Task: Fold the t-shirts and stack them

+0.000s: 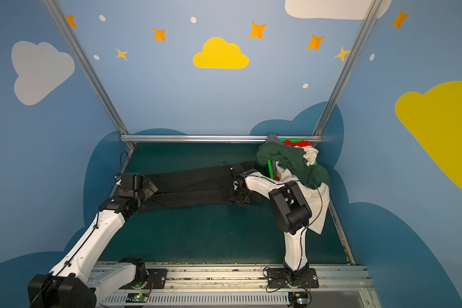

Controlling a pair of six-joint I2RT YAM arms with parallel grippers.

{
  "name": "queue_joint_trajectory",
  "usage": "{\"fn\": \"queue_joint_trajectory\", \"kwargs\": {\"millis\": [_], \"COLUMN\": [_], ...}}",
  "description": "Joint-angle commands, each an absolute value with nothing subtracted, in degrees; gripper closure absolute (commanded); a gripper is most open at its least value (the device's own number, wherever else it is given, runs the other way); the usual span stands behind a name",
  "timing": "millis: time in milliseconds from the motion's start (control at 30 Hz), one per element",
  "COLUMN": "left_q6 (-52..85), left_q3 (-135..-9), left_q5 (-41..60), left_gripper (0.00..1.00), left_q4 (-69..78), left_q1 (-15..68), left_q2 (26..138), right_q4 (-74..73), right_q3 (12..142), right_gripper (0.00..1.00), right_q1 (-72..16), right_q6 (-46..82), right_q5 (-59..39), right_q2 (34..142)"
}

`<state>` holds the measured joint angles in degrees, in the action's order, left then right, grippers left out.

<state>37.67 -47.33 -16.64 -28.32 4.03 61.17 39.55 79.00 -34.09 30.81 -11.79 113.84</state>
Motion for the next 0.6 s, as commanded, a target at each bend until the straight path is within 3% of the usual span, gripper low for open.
{"fn": "queue_joint_trajectory", "kwargs": {"millis": [0,233,367,567], "left_q6": [36.7,37.5,37.4,37.3], "left_q3": [-46.8,-45.4,-45.8,-44.8], "left_q5": [-18.3,-18.0,-17.5,-18.2], "left_gripper": [0.00,0.00,0.00,0.00], "left_q4": [-28.9,-27.7,-28.0,-26.9], "left_q1": [3.9,3.3,2.9,1.9], "left_q2": [60.3,60.6,61.1,60.7], "right_q4": [39.7,40.9,42.9,44.4], "right_q3": [80.7,83.9,86.2,87.7], "right_gripper": [0.51,0.71,0.89,0.96], "right_q1": [-35.1,-35.8,-36.1,-36.9], "right_q6": [30.5,30.1,29.9,29.7], "right_q5": [-9.2,-6.9,-6.1,-4.6], "right_q2": [116.0,117.3,117.7,116.2]}}
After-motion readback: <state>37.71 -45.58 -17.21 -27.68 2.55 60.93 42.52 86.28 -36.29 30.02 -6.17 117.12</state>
